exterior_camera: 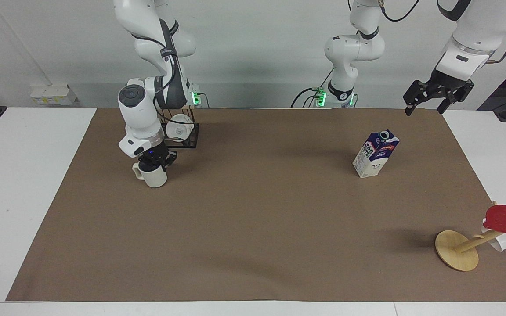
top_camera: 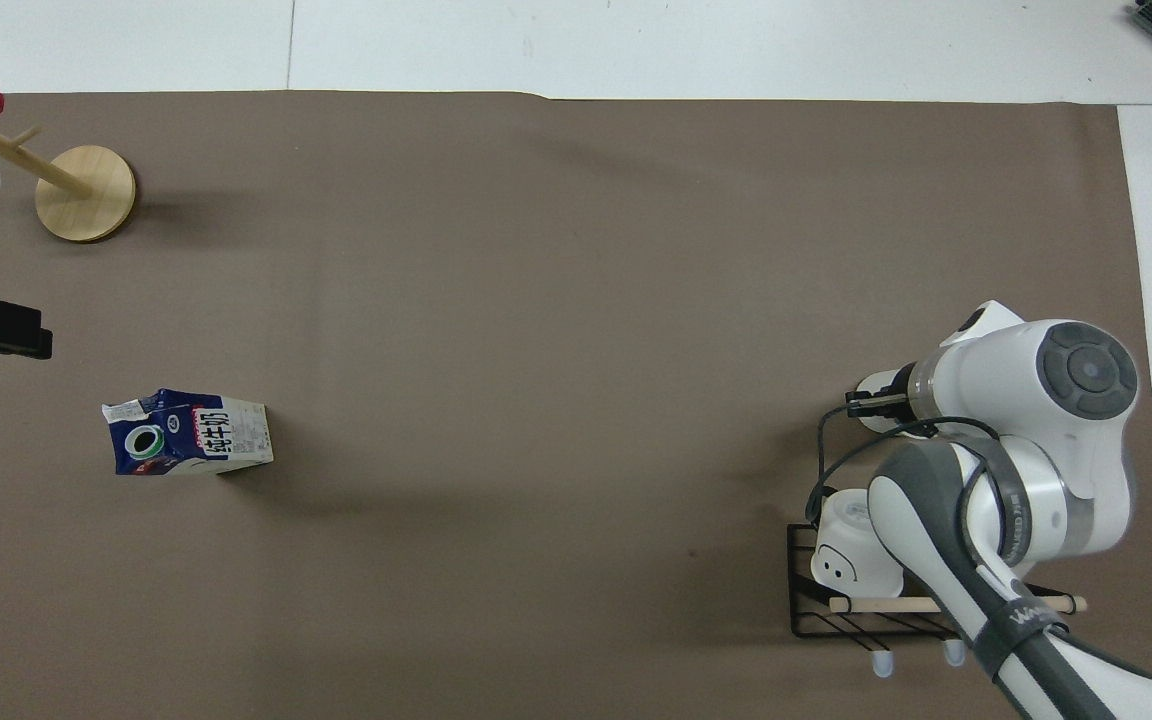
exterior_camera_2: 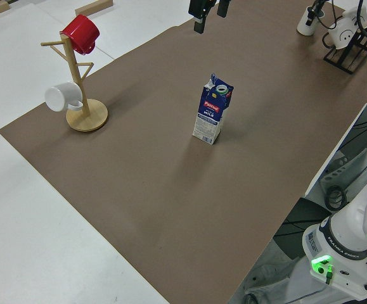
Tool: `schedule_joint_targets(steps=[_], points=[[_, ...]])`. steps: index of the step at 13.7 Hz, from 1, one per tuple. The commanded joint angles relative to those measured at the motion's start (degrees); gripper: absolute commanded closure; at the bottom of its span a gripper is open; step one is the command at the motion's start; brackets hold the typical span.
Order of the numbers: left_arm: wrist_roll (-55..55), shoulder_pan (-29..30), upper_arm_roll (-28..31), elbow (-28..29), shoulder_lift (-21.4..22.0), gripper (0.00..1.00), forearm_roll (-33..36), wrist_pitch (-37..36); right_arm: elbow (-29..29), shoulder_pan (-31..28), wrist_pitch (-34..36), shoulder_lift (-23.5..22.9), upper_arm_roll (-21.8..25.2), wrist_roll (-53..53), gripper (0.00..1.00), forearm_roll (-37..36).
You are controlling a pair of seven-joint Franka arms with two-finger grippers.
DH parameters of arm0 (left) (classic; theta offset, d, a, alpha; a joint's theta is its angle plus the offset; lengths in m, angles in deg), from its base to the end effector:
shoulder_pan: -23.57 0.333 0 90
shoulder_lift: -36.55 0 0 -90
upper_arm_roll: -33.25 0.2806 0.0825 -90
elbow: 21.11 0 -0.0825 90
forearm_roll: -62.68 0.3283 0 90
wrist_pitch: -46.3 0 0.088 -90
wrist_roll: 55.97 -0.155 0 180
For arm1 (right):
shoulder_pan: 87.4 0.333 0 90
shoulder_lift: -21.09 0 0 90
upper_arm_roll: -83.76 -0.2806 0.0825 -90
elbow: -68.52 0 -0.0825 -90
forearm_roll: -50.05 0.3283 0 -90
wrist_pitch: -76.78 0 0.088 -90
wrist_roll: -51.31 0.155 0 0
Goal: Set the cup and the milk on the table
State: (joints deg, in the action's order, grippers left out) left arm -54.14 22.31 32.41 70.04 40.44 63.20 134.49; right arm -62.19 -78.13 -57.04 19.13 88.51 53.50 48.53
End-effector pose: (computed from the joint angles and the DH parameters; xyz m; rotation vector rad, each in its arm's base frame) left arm 0.4775 -0.0163 0.5631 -3.1320 0.0068 -0.0259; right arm 0.4791 0.0364 0.2956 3.1191 0.0919 0.0334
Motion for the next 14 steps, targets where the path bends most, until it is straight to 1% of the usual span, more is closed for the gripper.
schedule_joint_targets(steps=[1, 2, 3, 5, 7, 8, 10, 11, 13, 14], points=[[-0.2, -0.5, 0.5, -0.3, 0.2, 0.0, 0.3, -0.4, 0.6, 0.3, 0.0, 0.2, -0.2, 0.8, 1.0, 0.0], [-0.2, -0.5, 0.5, -0.3, 0.2, 0.0, 0.3, -0.6, 2.0, 0.3, 1.4, 0.6, -0.2, 0.4, 1.0, 0.0], [-0.2, -0.4, 0.5, -0.2, 0.2, 0.0, 0.3, -0.6, 4.6, 0.3, 6.2, 0.8, -0.2, -0.8, 1.0, -0.1], [-0.3, -0.5, 0.5, 0.0, 0.4, 0.0, 0.3, -0.3, 9.8, 0.4, 15.5, 1.0, -0.3, -6.8, 1.0, 0.0], [-0.1, -0.5, 0.5, 1.7, 1.6, 0.0, 0.3, 0.0, 14.0, 0.4, 22.2, 0.7, -0.4, -11.0, 1.0, 0.4], [0.1, -0.5, 0.5, 3.0, 2.2, 0.0, 0.3, 0.5, 15.6, 0.4, 24.1, 0.6, -0.9, -11.9, 1.0, 0.6], [0.1, -0.5, 0.5, 4.2, 3.0, 0.0, 0.3, 1.6, 18.8, 0.3, 26.2, -0.4, -2.5, -13.2, 1.0, 0.6], [0.1, -0.6, 0.5, 5.3, 3.4, 0.0, 0.3, 2.9, 20.5, 0.4, 26.6, -1.2, -4.1, -13.0, 1.0, 0.6], [0.3, -0.9, 0.5, 8.5, 4.5, 0.0, 0.3, 4.3, 22.2, 0.4, 25.4, -2.3, -7.5, -12.8, 1.0, 0.5], [0.4, -1.0, 0.5, 11.3, 5.9, 0.0, 0.3, 5.5, 23.2, 0.4, 25.3, -3.0, -9.0, -12.9, 1.0, 0.3]])
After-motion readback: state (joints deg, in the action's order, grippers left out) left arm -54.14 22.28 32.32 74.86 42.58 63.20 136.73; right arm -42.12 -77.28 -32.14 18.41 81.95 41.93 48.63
